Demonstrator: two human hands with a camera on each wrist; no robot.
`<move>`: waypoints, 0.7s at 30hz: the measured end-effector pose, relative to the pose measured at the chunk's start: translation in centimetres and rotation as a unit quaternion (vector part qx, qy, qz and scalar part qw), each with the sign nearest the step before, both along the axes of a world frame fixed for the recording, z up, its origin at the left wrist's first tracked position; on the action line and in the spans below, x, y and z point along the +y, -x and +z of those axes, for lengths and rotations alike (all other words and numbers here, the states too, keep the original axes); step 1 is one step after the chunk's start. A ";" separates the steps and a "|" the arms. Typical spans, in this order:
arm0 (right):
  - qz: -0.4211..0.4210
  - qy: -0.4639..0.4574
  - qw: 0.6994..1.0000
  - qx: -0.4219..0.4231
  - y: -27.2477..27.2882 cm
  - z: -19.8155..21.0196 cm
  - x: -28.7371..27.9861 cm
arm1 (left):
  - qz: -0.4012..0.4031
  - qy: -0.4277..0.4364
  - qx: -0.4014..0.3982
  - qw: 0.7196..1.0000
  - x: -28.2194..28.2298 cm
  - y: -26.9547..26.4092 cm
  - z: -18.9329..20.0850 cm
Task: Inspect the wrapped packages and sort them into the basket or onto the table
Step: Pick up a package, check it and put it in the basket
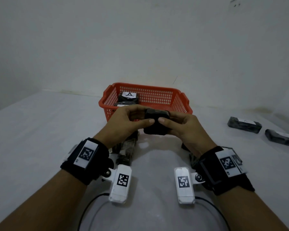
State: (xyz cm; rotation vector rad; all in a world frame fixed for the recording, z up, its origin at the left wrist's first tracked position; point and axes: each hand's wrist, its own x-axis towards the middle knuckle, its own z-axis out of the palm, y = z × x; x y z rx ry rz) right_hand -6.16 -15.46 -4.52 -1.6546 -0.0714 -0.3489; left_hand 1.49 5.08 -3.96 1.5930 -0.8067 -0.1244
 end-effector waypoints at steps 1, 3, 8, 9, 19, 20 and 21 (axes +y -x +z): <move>-0.007 0.002 1.000 -0.004 0.0 -0.1 0.0 | 0.002 -0.007 -0.011 1.000 0.0 0.0 0.0; -0.012 0.015 1.000 -0.010 -0.1 -0.2 0.0 | 0.020 -0.010 -0.032 0.999 -0.1 -0.2 -0.1; 0.034 -0.007 0.999 0.038 -0.4 0.1 0.1 | 0.029 0.003 -0.060 0.998 0.2 -0.4 -0.1; 0.041 -0.015 0.998 0.049 -0.3 0.1 0.2 | 0.025 0.005 -0.060 0.998 0.2 -0.3 -0.1; 0.039 -0.037 0.998 0.016 -0.5 -0.2 -0.4 | -0.008 -0.042 0.006 0.999 -0.1 0.0 0.0; 0.045 -0.042 0.998 0.019 -0.6 -0.2 -0.3 | 0.002 -0.037 0.003 0.999 0.0 0.0 0.1; 0.049 -0.047 0.997 0.022 -0.6 -0.2 -0.2 | 0.005 -0.033 0.002 0.999 0.0 0.0 0.1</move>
